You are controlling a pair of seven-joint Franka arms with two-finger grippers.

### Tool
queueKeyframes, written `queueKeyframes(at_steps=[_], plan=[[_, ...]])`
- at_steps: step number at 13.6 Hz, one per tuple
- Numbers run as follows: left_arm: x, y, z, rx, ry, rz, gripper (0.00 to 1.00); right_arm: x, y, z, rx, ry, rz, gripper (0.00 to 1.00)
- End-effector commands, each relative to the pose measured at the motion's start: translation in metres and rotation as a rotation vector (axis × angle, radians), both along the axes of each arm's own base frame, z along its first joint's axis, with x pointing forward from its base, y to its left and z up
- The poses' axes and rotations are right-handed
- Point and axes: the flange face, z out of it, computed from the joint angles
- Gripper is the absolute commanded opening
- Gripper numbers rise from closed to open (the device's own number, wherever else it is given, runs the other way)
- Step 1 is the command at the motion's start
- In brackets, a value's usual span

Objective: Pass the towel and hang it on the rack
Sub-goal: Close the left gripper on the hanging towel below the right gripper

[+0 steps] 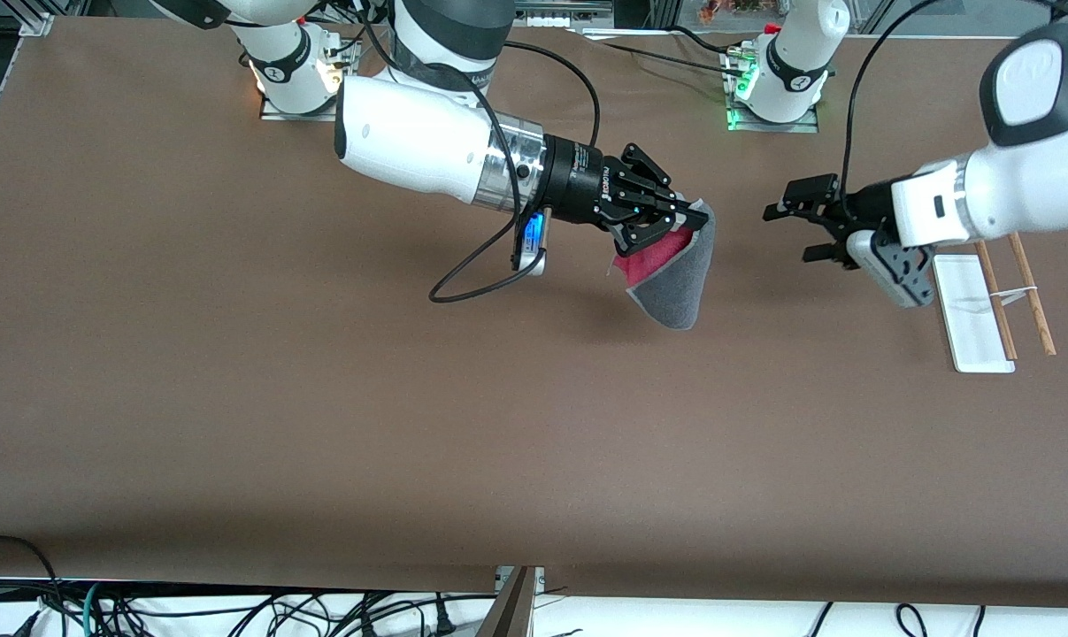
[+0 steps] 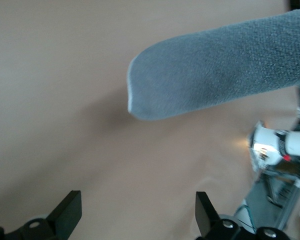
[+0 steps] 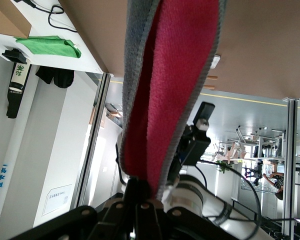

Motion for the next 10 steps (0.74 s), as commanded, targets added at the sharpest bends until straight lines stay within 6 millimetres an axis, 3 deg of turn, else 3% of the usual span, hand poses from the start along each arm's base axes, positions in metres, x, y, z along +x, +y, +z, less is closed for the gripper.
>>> queueKeyframes(at_steps=[1, 5, 8, 10], plan=[[0.020, 0.002, -0.041, -0.222, -0.099, -0.140, 1.00, 0.000, 0.001, 0.007, 0.029, 0.015, -0.010, 0.00], [0.031, -0.008, -0.099, -0.454, -0.251, -0.256, 1.00, 0.001, 0.001, 0.007, 0.026, 0.010, -0.010, 0.00], [0.017, -0.018, -0.143, -0.599, -0.373, -0.267, 1.00, 0.000, 0.001, 0.007, 0.027, 0.011, -0.009, 0.00], [0.018, -0.024, -0.166, -0.646, -0.454, -0.285, 1.00, 0.000, 0.001, 0.007, 0.023, 0.007, -0.008, 0.00]])
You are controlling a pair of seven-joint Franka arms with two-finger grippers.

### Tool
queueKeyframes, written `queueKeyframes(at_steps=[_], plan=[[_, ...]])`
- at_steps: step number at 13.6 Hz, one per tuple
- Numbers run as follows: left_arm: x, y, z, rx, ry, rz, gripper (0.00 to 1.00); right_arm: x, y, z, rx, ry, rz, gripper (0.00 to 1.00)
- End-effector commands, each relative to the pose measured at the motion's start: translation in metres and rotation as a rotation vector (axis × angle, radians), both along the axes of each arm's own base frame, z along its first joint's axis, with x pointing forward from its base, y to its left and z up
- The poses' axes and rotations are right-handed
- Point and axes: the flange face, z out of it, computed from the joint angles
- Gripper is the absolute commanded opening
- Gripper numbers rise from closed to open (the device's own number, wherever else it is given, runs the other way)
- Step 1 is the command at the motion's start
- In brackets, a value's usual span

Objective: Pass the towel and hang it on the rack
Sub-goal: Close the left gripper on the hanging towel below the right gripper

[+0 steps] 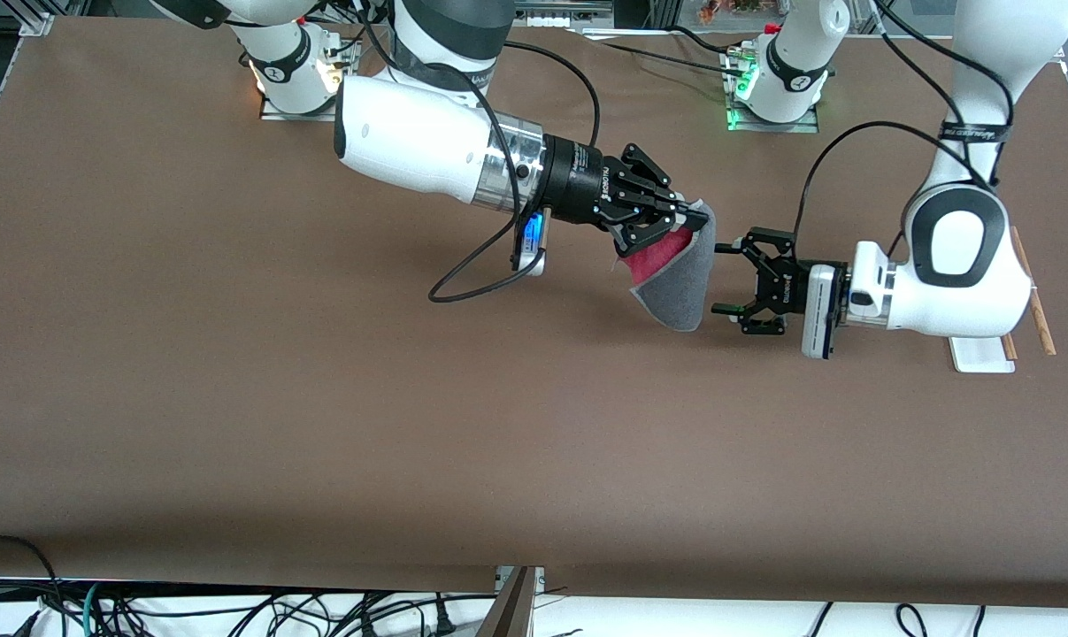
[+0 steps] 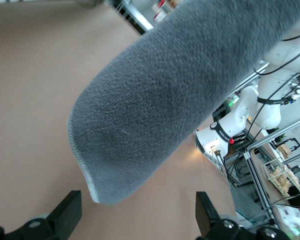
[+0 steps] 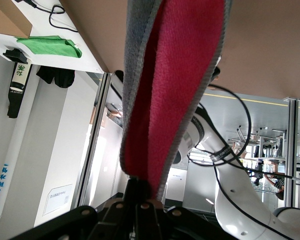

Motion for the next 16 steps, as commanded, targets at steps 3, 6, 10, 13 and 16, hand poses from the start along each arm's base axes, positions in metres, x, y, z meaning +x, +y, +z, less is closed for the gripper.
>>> queueKeyframes(at_steps=[3, 6, 10, 13, 16], plan=[[-0.006, -0.020, -0.029, -0.114, -0.139, 0.031, 0.99, 0.001, 0.001, 0.006, 0.020, 0.007, -0.005, 0.00], [-0.014, -0.049, -0.038, -0.171, -0.168, 0.068, 0.84, 0.000, 0.001, 0.006, 0.021, 0.007, -0.004, 0.00], [-0.012, -0.041, -0.037, -0.188, -0.240, 0.056, 0.00, 0.001, 0.000, 0.006, 0.020, 0.007, -0.007, 0.00], [-0.012, -0.040, -0.036, -0.188, -0.237, 0.058, 0.00, 0.001, 0.000, 0.006, 0.020, 0.007, -0.006, 0.00], [-0.011, -0.040, -0.034, -0.187, -0.236, 0.059, 0.00, 0.002, 0.000, 0.006, 0.018, 0.005, -0.006, 0.00]])
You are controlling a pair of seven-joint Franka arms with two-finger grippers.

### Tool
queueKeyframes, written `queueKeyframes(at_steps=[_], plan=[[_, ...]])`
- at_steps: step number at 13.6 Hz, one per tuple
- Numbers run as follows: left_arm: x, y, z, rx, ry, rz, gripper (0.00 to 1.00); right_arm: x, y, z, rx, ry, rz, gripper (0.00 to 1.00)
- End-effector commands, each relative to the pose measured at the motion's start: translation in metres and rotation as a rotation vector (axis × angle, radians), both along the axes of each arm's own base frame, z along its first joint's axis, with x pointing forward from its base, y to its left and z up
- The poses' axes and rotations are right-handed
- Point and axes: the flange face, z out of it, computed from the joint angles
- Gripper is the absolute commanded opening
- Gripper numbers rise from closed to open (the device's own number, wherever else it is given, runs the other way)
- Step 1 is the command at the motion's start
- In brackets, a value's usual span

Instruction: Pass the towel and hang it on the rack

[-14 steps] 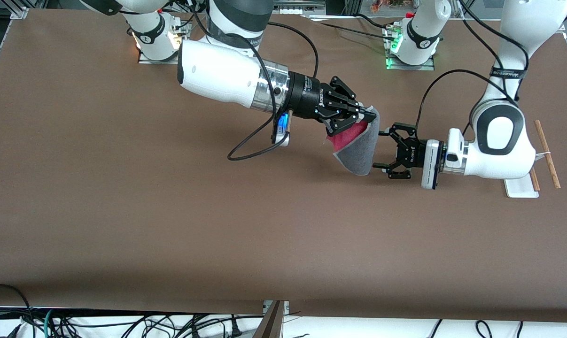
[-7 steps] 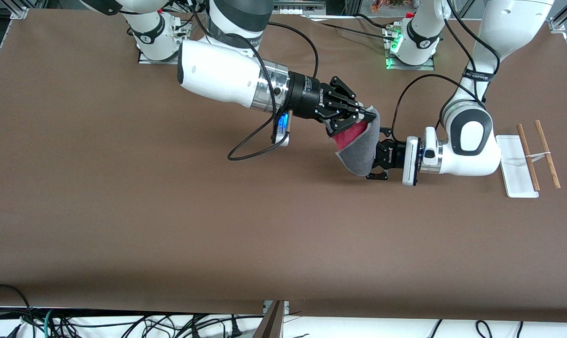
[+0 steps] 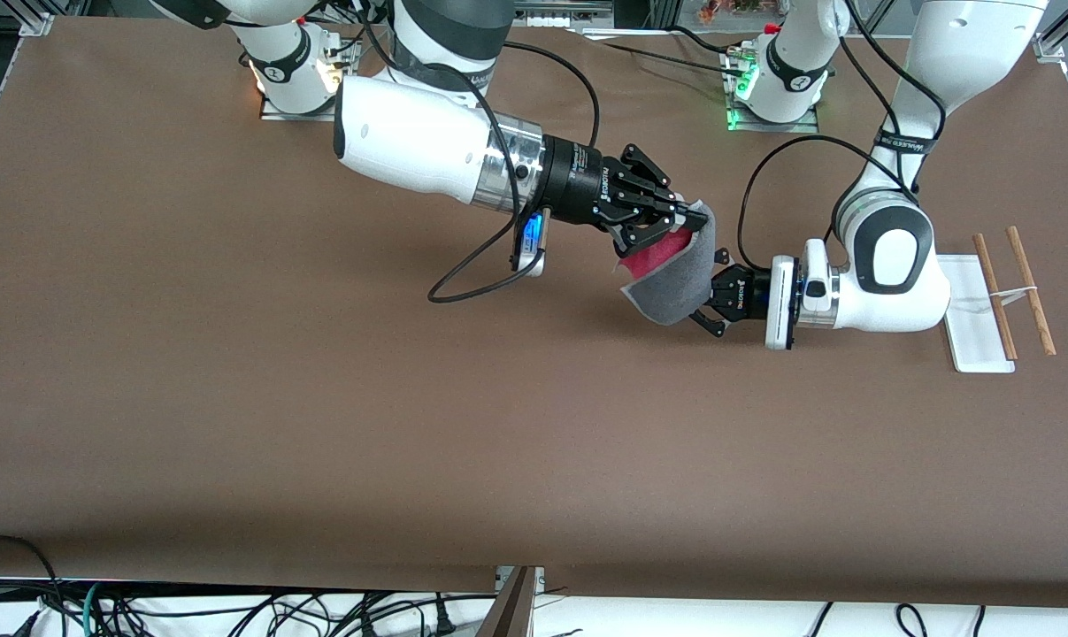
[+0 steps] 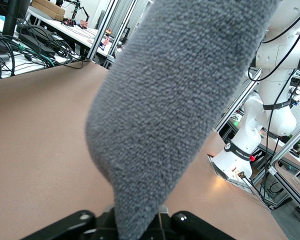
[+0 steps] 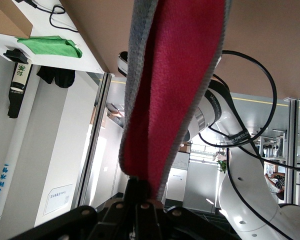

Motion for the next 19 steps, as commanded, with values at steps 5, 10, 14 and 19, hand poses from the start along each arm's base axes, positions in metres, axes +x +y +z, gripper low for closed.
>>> queueKeyframes(at_steps=[5, 10, 14, 19], plan=[[-0.001, 0.002, 0.006, -0.013, -0.028, 0.006, 0.00, 0.005, -0.004, 0.005, 0.018, 0.005, -0.012, 0.00], [0.009, 0.024, 0.026, 0.042, -0.002, -0.015, 0.00, 0.025, -0.026, 0.005, 0.017, 0.009, -0.047, 0.99], [0.024, 0.053, 0.054, 0.204, 0.042, -0.089, 0.00, 0.060, -0.073, -0.003, -0.017, 0.042, -0.028, 0.99], [0.038, 0.123, 0.087, 0.483, 0.090, -0.230, 0.00, 0.099, -0.150, -0.013, -0.079, 0.055, 0.052, 0.99]])
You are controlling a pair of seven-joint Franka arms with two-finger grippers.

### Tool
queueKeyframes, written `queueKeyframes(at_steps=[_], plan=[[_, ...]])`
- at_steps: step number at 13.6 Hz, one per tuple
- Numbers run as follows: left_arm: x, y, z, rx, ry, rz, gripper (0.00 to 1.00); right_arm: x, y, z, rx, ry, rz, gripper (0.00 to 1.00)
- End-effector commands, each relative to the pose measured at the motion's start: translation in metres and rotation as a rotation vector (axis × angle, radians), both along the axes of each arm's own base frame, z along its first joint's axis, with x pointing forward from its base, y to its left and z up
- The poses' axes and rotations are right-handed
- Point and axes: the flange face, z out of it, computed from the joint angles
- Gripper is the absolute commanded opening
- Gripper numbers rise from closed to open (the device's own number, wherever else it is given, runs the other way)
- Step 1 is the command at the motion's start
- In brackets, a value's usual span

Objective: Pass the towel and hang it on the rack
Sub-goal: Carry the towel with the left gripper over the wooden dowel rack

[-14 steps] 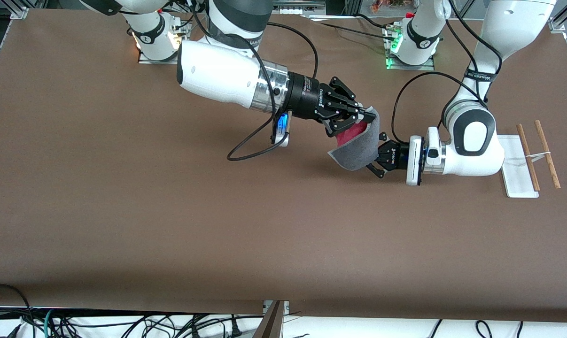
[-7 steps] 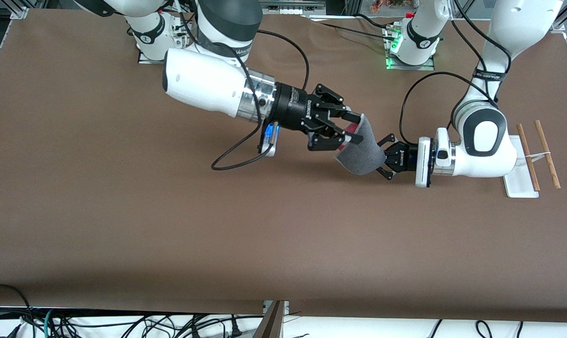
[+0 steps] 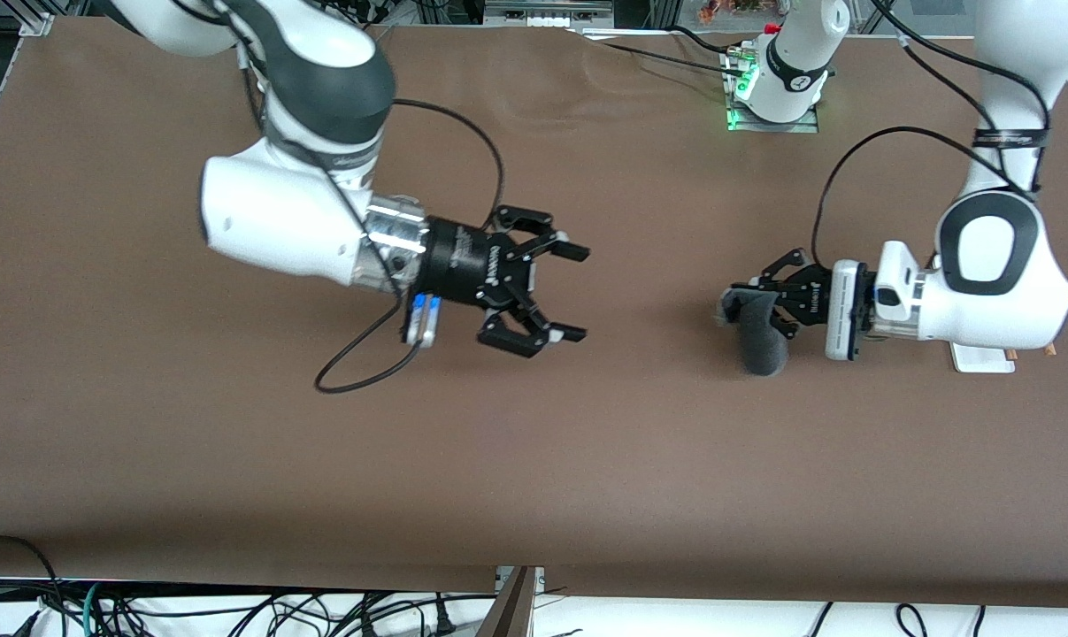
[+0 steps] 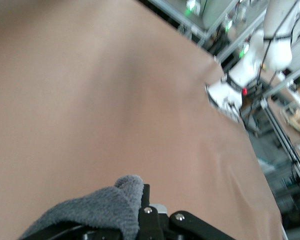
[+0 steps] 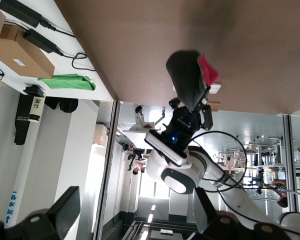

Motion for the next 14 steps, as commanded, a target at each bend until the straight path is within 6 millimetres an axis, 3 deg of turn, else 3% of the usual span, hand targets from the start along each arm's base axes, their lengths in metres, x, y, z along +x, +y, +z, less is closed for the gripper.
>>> queueKeyframes(at_steps=[1, 3, 5, 8, 10, 14], plan=[[0.012, 0.044, 0.019, 0.156, 0.021, -0.079, 0.00, 0.014, -0.034, -0.001, -0.014, -0.043, 0.074, 0.99], [0.009, 0.076, 0.024, 0.285, 0.053, -0.146, 0.00, 0.027, -0.074, -0.009, -0.055, -0.086, 0.150, 0.99], [0.000, 0.124, 0.019, 0.368, 0.092, -0.138, 0.00, 0.033, -0.105, -0.015, -0.081, -0.131, 0.228, 0.99], [-0.017, 0.198, 0.014, 0.532, 0.148, -0.132, 0.00, 0.025, -0.134, -0.022, -0.178, -0.203, 0.411, 0.99], [-0.030, 0.250, 0.020, 0.628, 0.173, -0.102, 0.00, 0.015, -0.168, 0.006, -0.250, -0.283, 0.486, 0.99], [-0.064, 0.342, 0.008, 0.744, 0.257, -0.048, 0.00, -0.024, -0.211, 0.064, -0.434, -0.461, 0.703, 0.99]])
